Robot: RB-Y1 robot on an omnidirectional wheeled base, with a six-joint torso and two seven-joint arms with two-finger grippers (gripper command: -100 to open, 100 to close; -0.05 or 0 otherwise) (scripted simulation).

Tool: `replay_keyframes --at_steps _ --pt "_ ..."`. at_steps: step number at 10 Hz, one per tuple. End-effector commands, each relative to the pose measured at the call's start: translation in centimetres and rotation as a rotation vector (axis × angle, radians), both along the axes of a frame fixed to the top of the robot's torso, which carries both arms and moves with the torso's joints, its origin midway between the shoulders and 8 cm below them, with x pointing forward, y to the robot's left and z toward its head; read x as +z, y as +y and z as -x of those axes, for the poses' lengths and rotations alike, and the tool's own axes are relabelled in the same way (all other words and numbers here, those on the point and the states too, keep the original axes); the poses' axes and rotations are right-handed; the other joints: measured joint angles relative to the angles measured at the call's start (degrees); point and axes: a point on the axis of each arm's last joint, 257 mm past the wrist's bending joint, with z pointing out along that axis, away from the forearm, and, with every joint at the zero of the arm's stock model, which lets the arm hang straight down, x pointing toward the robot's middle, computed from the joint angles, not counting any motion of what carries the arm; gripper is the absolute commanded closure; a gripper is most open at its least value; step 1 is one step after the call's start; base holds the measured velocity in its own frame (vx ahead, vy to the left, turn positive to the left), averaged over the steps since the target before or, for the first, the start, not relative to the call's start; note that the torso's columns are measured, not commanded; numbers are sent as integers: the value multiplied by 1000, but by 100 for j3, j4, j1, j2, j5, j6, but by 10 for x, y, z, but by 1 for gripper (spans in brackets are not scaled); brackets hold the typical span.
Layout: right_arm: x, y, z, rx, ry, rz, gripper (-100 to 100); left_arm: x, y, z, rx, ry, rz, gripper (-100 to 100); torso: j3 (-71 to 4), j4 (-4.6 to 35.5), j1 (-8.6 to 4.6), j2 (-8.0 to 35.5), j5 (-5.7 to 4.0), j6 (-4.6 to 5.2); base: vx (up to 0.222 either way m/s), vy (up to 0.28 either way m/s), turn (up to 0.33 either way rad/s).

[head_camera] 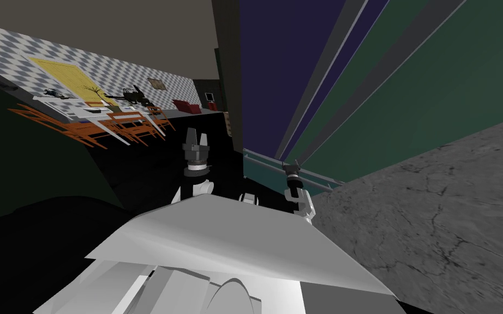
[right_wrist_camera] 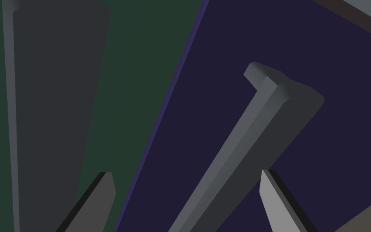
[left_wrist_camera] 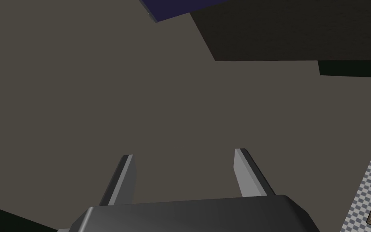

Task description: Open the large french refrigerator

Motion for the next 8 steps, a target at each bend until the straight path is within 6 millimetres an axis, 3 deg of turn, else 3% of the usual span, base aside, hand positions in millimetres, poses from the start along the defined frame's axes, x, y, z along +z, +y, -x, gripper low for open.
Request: replay_keyframes --at_steps 1,8 --pt "-12 -3 -7 -32 37 87 -100 0 0 0 0 0 0 0 1 1 1 3 1 0 33 44 -20" --pt "-39 -10 -20 -92 125 285 -100 0 0 0 0 0 0 0 0 0 2 0 1 0 39 47 -17"
